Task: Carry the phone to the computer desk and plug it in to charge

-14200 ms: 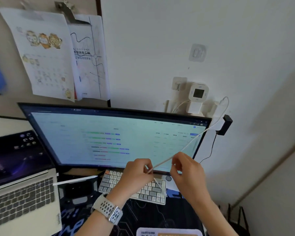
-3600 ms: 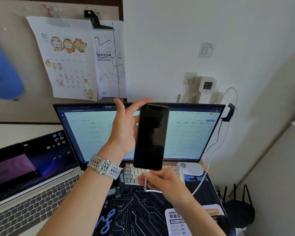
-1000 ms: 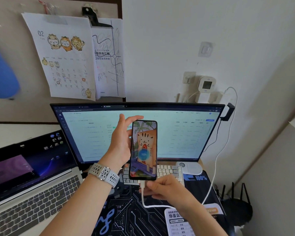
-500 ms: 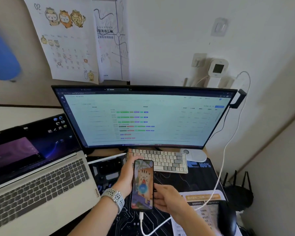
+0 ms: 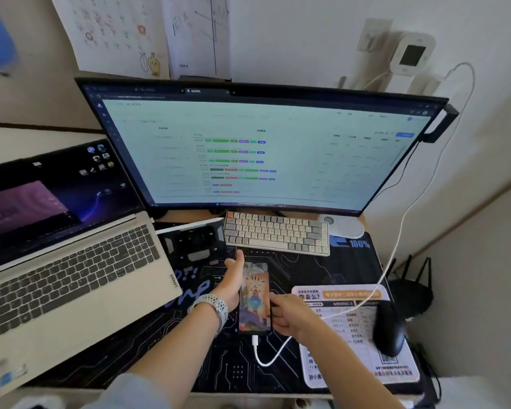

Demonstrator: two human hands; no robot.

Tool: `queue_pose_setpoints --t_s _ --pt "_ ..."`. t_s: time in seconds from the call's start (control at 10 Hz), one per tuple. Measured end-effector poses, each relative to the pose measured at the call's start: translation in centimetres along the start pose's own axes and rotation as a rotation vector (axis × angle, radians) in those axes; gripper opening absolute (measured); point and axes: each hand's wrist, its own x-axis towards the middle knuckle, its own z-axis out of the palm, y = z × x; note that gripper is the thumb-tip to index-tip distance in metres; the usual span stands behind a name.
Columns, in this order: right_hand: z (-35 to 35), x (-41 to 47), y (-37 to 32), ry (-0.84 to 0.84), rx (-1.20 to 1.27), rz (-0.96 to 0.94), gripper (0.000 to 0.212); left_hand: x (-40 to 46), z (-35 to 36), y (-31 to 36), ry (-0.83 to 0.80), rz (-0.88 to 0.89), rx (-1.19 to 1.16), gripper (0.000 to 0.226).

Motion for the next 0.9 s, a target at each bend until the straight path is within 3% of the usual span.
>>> queue_pose_setpoints --t_s 0.3,0.5,0.7,0.8,0.9 --pt "0.0 1.3 1.6 0.003 -0.034 -0.039 0.019 1.1 -0.4 -2.6 -0.003 -0.021 0.097 0.077" --pt "0.7 2.0 2.1 0.011 -0.106 -0.049 0.022 1.9 -0.1 -3.6 -0.020 -0.032 0.085 0.061" --pt "-0.4 2.5 2.5 0.034 -0.113 -0.069 0.024 2.7 -0.4 -3.6 -0.014 -0.005 0.224 0.082" --pt "-0.8 2.6 1.8 0.062 -0.079 -0.116 0.023 1.9 -0.1 -2.4 -0.010 0.077 0.293 0.066" --pt "-1.4 2.2 0.0 0.074 -0.024 -0.197 0.020 0.6 0.3 -0.3 -0.039 0.152 0.200 0.042"
